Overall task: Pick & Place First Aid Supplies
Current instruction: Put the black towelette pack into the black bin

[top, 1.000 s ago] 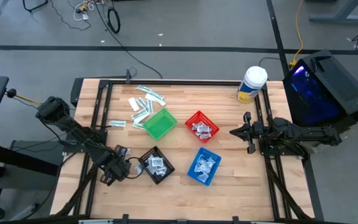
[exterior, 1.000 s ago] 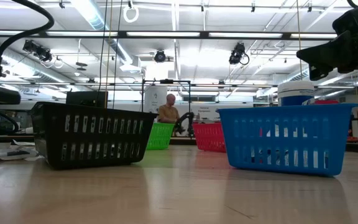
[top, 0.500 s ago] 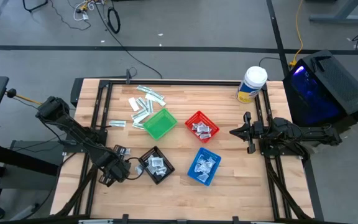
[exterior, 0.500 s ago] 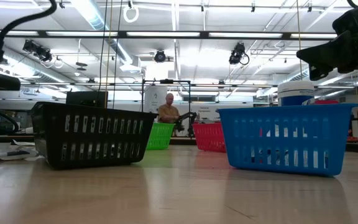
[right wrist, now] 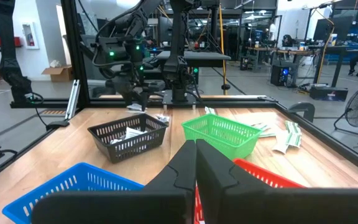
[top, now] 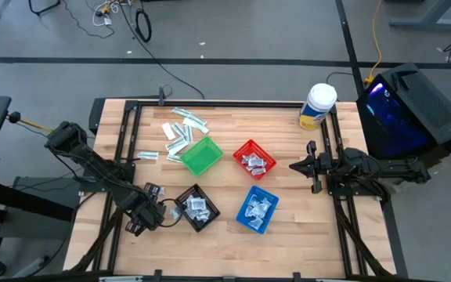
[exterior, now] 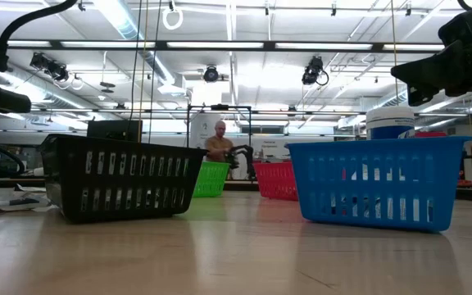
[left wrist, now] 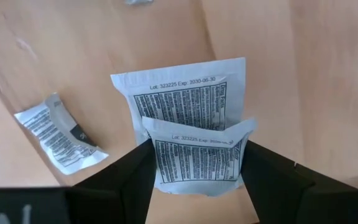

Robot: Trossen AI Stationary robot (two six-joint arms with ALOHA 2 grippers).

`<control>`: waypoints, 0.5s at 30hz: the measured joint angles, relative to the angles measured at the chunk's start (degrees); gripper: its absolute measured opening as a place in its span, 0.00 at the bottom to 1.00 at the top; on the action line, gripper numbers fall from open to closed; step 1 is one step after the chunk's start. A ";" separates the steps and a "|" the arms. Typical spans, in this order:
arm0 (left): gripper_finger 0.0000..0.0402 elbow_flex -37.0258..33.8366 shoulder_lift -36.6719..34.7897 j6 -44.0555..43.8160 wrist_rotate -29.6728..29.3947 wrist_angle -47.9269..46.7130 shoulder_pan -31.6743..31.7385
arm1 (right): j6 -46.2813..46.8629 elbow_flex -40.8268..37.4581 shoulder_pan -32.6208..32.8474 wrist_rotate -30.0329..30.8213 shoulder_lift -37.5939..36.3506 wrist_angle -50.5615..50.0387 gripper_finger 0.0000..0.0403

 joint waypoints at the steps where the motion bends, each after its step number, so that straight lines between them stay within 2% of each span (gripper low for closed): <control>1: 0.57 0.00 0.00 0.39 0.34 -0.04 0.00 | 0.02 0.02 -0.02 0.02 0.02 -0.02 0.03; 15: 0.59 0.00 0.00 1.06 0.45 0.30 0.00 | 0.01 0.00 0.00 0.02 0.01 -0.02 0.03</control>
